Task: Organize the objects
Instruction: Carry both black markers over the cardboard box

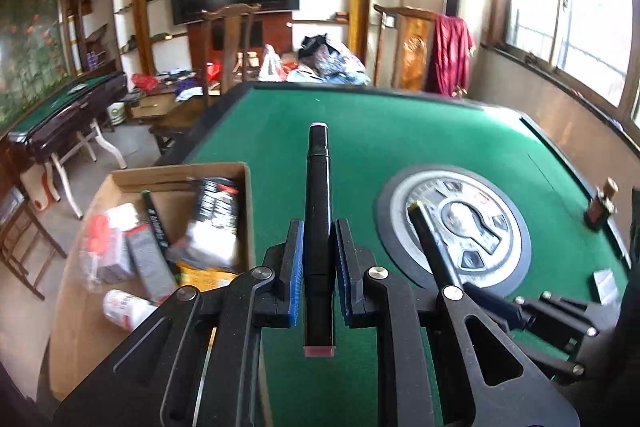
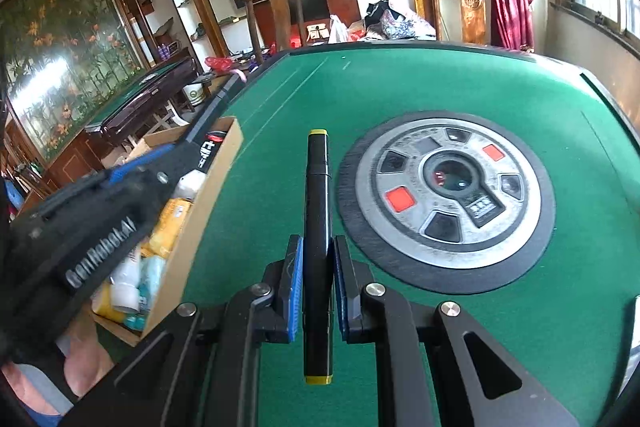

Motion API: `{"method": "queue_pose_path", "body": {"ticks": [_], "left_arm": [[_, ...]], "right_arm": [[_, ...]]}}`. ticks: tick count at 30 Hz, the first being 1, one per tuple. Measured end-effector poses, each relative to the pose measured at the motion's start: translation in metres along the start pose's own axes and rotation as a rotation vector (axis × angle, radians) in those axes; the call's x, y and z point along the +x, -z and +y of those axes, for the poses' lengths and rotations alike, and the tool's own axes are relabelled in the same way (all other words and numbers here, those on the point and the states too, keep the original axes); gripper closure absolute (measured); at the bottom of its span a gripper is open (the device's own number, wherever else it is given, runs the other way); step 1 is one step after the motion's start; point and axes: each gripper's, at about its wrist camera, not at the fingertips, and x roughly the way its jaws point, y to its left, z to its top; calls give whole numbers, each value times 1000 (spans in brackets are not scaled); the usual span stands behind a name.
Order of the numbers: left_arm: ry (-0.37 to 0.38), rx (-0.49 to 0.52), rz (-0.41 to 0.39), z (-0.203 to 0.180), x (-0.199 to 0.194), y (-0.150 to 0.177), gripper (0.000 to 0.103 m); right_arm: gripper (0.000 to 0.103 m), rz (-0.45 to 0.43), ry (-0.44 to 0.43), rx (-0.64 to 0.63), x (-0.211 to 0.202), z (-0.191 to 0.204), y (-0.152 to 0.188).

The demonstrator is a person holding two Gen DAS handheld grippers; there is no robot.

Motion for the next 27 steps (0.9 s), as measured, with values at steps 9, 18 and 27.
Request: {"method": "queue_pose_path", "body": {"ticks": [9,18,27], "left_arm": [[-41,-115,30,55,-4,-5,88],[-72,-202,62,121,-26,16,89],[-139,-232,115,173,-36,56,89]], "right_arm": [[90,3,-65,-16,12,48,-3],[90,43,-96,-52,28,89,-8],[90,91,-116,-135,53,135,-16]]}}
